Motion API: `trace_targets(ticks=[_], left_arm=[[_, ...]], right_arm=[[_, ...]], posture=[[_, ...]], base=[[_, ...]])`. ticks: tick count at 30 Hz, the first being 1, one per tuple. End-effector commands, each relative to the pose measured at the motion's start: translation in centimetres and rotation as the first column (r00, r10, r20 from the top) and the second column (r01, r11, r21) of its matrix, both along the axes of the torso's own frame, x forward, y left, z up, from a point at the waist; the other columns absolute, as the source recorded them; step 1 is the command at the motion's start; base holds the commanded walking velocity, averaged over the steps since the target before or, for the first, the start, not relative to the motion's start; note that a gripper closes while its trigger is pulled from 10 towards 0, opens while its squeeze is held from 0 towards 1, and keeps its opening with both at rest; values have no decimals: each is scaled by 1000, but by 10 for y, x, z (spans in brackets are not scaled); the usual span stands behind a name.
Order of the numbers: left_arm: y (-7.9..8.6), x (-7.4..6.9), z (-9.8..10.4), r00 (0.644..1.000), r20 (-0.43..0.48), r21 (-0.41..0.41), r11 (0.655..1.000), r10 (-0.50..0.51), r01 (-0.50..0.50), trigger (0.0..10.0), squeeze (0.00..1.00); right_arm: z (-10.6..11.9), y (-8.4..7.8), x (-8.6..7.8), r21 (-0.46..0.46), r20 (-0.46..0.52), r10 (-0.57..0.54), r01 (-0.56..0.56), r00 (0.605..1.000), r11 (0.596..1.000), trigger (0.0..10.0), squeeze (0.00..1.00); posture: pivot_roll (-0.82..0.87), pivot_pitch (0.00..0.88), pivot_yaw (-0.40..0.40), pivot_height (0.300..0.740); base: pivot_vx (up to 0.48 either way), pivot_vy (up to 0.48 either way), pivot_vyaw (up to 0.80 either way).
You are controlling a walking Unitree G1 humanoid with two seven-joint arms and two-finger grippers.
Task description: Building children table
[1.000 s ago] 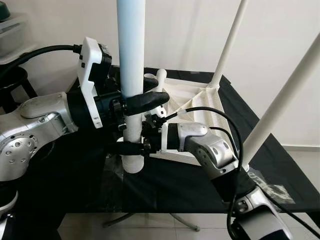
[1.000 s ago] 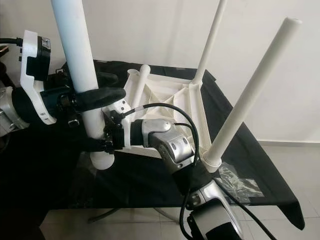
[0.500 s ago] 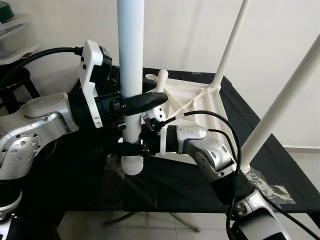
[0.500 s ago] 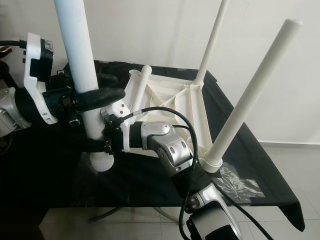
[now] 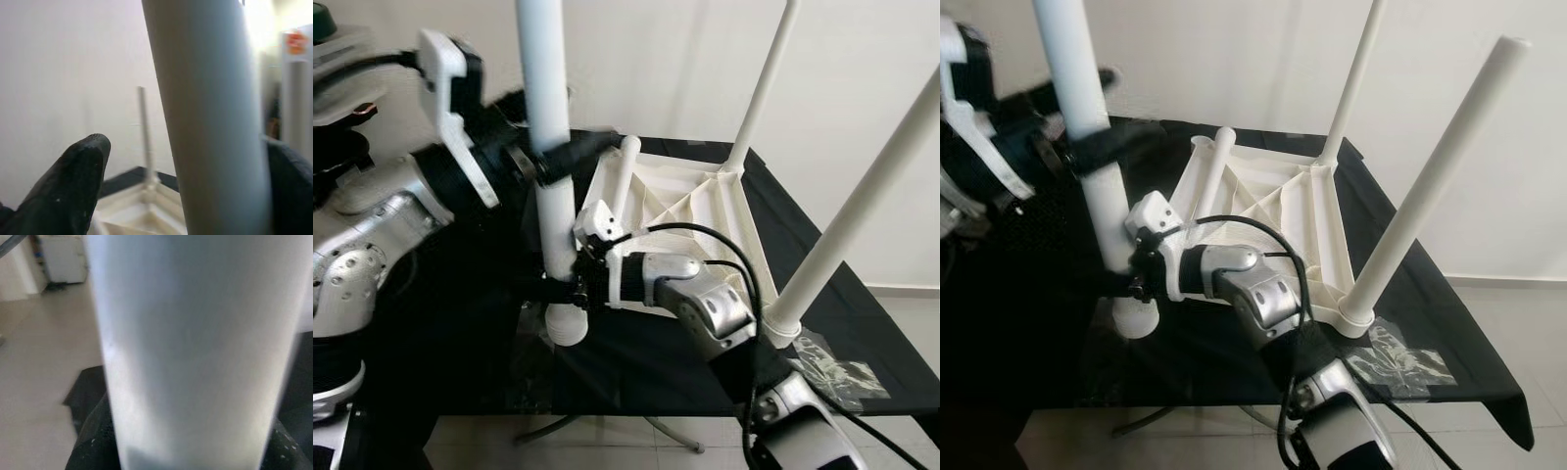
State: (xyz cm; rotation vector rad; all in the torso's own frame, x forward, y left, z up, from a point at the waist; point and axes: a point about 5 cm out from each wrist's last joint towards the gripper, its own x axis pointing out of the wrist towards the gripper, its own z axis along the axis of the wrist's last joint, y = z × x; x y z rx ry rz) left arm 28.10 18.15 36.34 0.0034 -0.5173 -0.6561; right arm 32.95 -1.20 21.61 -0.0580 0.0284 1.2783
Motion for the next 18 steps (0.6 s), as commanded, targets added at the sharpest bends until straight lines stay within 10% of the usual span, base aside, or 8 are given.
trace_targets(ticks=[1,14,15,17,18], left_arm=[[33,2,5,980,14,-80,977,199,-197,10000,1000],[86,-13,-27,850,-63,-173,833,524,-526,10000,1000],[91,-13,-38,813,-84,-159,797,577,-582,10000,294],[94,-13,-45,788,-95,-146,774,609,-616,10000,294],[93,-14,-57,772,-121,-131,761,624,-636,10000,0]], right_arm=[[9,-15,16,68,22,-149,147,989,987,0,0],[22,-48,46,265,-110,-476,487,873,832,0,0],[22,-48,44,276,-105,-460,471,881,838,3961,0],[22,-47,42,281,-101,-450,460,887,842,3961,0],[21,-46,39,283,-93,-443,450,892,847,10000,0]], posture=[[-72,0,-111,740],[-54,0,-117,740],[-56,1,-114,740],[-57,1,-112,740],[-59,2,-112,740]], base=[[0,0,0],[0,0,0],[0,0,0],[0,0,0],[0,0,0]])
